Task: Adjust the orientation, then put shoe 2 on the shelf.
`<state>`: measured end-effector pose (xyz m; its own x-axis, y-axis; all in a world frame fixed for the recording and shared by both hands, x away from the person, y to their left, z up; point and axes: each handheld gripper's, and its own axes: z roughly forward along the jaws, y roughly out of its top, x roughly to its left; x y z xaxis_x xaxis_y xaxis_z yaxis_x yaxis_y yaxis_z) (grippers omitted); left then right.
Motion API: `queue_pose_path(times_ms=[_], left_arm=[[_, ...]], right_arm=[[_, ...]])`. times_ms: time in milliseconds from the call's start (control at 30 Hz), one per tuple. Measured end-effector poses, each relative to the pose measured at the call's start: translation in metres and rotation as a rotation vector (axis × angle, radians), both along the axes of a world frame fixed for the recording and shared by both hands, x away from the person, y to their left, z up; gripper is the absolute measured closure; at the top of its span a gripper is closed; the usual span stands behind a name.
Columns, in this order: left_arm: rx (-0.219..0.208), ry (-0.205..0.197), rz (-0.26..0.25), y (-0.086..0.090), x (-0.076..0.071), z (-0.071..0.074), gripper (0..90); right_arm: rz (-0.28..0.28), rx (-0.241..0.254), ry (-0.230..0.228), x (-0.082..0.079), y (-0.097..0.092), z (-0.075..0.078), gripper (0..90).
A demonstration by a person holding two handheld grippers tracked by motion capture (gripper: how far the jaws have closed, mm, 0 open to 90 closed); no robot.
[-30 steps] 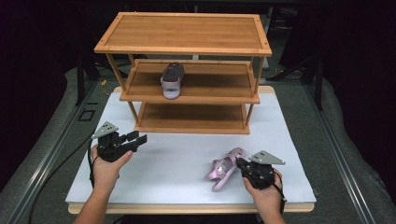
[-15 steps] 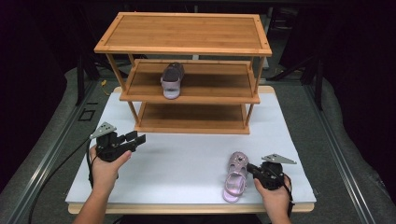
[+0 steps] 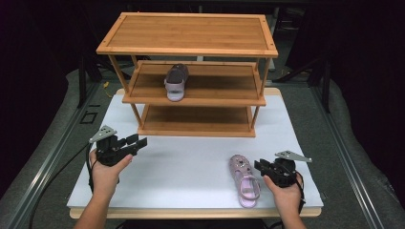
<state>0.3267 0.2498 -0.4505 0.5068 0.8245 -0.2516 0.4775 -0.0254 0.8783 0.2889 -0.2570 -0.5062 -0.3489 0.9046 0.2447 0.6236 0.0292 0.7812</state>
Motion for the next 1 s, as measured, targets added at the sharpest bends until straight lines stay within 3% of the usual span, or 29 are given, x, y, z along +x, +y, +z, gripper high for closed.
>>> queue_pose_path(times_ms=[133,267,467,667,800,867,933,1000], left_arm=[[-0.009,0.008,0.012,0.002,0.001,-0.002,51.8],[-0.016,0.006,0.017,0.004,0.001,-0.001,51.4],[-0.017,0.011,0.022,0.006,0.002,-0.003,51.3],[-0.017,0.014,0.027,0.009,0.000,-0.002,50.0],[-0.021,0.018,0.030,0.011,0.000,-0.002,49.8],[-0.019,0.018,0.030,0.012,0.000,-0.003,49.8],[-0.028,0.022,0.029,0.012,0.001,-0.003,49.8],[-0.037,0.026,0.024,0.012,0.001,-0.004,49.8]], right_arm=[[0.038,-0.052,0.007,-0.015,-0.002,0.016,60.0],[0.069,-0.059,0.015,-0.027,-0.002,0.020,57.6],[0.123,-0.040,0.087,-0.037,0.000,0.020,53.5],[0.175,-0.134,0.150,-0.039,0.016,0.020,53.0],[0.169,-0.237,0.233,-0.030,0.024,0.019,60.2],[0.184,-0.264,0.281,-0.025,0.025,0.018,67.9],[0.199,-0.279,0.303,-0.021,0.025,0.019,76.5],[0.217,-0.297,0.309,-0.019,0.025,0.020,79.1]])
